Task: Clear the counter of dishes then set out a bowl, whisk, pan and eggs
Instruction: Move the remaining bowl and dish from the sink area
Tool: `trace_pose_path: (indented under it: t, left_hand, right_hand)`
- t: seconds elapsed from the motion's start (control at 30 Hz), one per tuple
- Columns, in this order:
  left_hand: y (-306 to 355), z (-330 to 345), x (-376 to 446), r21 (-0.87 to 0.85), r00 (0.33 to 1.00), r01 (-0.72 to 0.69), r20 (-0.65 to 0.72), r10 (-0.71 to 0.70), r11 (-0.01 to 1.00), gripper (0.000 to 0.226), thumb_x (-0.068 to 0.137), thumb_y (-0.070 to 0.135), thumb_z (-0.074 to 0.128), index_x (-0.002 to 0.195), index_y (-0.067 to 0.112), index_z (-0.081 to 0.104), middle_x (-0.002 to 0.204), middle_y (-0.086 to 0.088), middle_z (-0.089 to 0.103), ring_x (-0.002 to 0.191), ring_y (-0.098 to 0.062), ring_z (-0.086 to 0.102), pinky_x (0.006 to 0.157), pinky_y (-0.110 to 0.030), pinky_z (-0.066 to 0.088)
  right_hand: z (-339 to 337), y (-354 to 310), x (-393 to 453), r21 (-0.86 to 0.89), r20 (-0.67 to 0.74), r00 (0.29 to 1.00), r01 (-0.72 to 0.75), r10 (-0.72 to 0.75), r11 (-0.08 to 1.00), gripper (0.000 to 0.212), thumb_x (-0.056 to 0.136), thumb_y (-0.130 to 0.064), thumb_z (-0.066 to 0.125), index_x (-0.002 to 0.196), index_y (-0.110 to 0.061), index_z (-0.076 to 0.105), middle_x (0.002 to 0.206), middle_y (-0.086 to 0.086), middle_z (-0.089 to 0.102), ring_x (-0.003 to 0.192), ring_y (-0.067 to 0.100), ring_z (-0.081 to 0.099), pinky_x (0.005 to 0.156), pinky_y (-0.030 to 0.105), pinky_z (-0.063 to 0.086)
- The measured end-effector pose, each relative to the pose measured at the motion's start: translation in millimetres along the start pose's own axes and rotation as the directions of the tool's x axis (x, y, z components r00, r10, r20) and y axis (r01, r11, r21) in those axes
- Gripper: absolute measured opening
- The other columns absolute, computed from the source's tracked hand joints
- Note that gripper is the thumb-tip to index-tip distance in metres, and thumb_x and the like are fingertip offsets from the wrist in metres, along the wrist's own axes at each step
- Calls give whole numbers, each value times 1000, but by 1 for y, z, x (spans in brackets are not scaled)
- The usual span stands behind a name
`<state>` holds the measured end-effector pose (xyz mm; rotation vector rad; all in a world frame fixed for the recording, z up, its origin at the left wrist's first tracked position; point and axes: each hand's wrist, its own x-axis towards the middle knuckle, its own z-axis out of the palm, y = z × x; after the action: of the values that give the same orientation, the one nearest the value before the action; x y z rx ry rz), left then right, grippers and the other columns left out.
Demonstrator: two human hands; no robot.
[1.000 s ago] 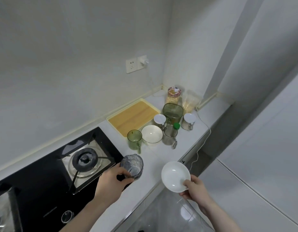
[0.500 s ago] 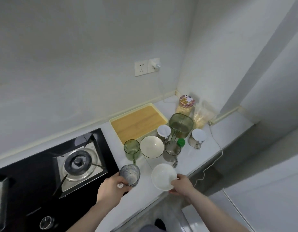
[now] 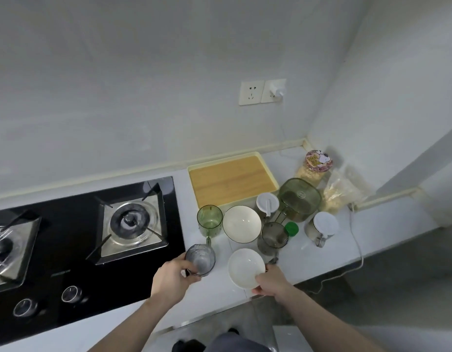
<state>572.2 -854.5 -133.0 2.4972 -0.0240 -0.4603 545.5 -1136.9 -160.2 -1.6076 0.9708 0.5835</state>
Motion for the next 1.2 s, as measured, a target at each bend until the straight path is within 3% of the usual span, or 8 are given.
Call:
trace_pose_path:
  t: [0.13,0.53,0.67,0.8,0.9,0.97,1.1,1.2]
  left_hand:
    - [3,5,1,-15,1000,14,-24,-14,1000,21,70,44,87,66,43,66,91,33,60,77,-7,62,66,-29,51]
    - [12,14,13,-16,993,68,-95,-69,998,23,74,40,85,63,43,64,93,25,63,69,-7,63,56,-23,45]
    - [16,18,18,-30,991,87,-98,-90,996,21,75,42,84,67,39,65,96,21,62,65,-9,63,54,-23,39]
    - [22,19,20,-19,991,91,-101,-93,996,19,77,42,82,71,36,65,105,19,62,80,-15,63,63,-27,43]
    - [23,18,19,-16,991,91,-94,-92,996,9,80,37,79,84,34,72,144,19,54,108,-19,66,78,-28,51]
    - [23,16,11,-16,991,93,-95,-94,996,19,83,29,76,100,36,73,159,17,39,126,-20,60,90,-33,55]
    - [22,10,-17,-61,986,49,-155,-58,997,41,84,29,75,120,42,63,162,19,29,128,-12,59,86,-29,55]
    - [11,2,-45,-125,976,-1,-215,-26,992,46,83,33,77,124,42,58,161,18,30,128,-9,57,89,-27,54]
  right_hand:
    - [-1,-5,7,3,3,1000,4,-4,1000,32,85,11,54,112,-6,56,125,17,53,115,44,54,74,52,63]
    - [0,-7,25,15,-5,1000,8,-7,1000,34,86,11,53,115,-3,58,131,19,53,116,44,53,60,46,63]
    - [0,-7,28,31,-13,1000,16,-16,999,35,87,9,57,120,-3,57,127,18,54,115,43,55,65,48,64]
    - [4,-7,29,125,-22,1000,23,-20,992,28,89,8,58,112,-6,54,125,16,55,114,45,59,51,36,62]
    - [7,-6,31,181,-35,999,34,-28,983,27,91,7,58,115,-4,55,124,17,56,111,45,61,46,31,60]
    - [8,-4,31,183,-35,999,38,-32,982,24,92,2,59,115,-5,55,123,17,59,107,43,65,50,32,61]
    - [5,2,22,151,2,999,31,-32,988,33,92,-13,60,124,-5,55,109,17,65,72,31,68,60,38,63]
    - [4,4,3,-52,-111,987,113,-119,992,55,90,-19,63,142,-13,44,133,15,48,95,32,63,72,41,61]
